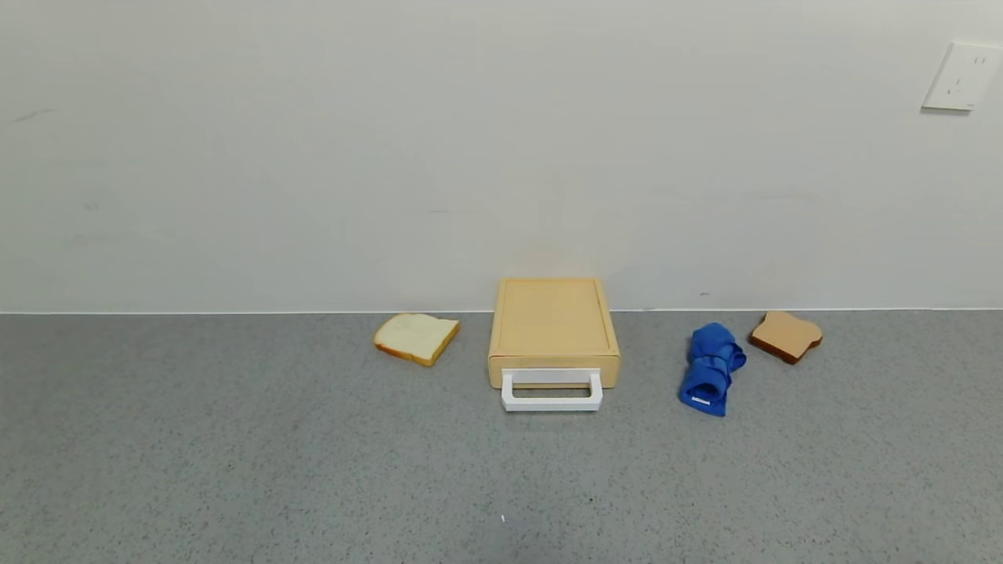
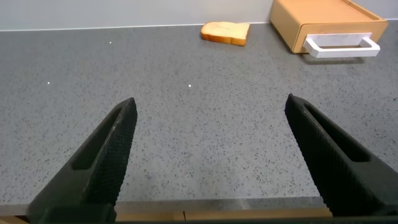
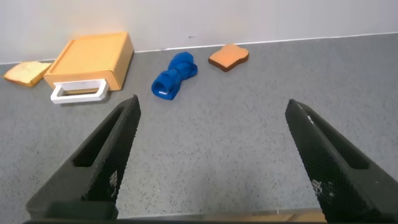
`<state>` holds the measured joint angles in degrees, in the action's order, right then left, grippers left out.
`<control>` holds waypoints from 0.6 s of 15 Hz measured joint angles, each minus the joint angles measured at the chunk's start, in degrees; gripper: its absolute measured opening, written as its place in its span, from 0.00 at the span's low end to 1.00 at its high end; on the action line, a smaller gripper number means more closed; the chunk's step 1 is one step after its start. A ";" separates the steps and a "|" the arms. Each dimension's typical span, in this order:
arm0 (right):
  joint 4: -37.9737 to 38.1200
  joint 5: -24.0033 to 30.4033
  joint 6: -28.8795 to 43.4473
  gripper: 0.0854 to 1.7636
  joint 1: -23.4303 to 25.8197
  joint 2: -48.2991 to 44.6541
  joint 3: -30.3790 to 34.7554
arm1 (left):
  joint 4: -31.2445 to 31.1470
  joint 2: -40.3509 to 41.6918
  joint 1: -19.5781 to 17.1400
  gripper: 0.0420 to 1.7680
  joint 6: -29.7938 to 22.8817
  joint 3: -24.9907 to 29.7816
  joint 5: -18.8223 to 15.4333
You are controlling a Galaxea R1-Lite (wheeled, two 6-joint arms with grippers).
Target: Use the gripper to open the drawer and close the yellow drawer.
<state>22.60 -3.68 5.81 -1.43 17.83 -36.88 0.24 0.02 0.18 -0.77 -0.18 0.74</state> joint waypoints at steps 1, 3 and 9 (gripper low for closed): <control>-0.02 0.40 -0.34 0.97 0.39 -2.44 1.33 | 0.00 0.00 0.00 0.97 0.00 0.00 0.00; -0.33 0.51 -0.94 0.97 0.91 -6.90 4.02 | -0.02 0.00 0.00 0.97 0.02 0.00 0.00; -7.95 0.33 -2.32 0.97 1.27 -15.95 17.15 | 0.00 0.00 0.00 0.97 0.02 0.00 0.00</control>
<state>14.65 -3.35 3.50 -0.16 1.89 -19.72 0.24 0.02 0.18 -0.74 -0.18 0.74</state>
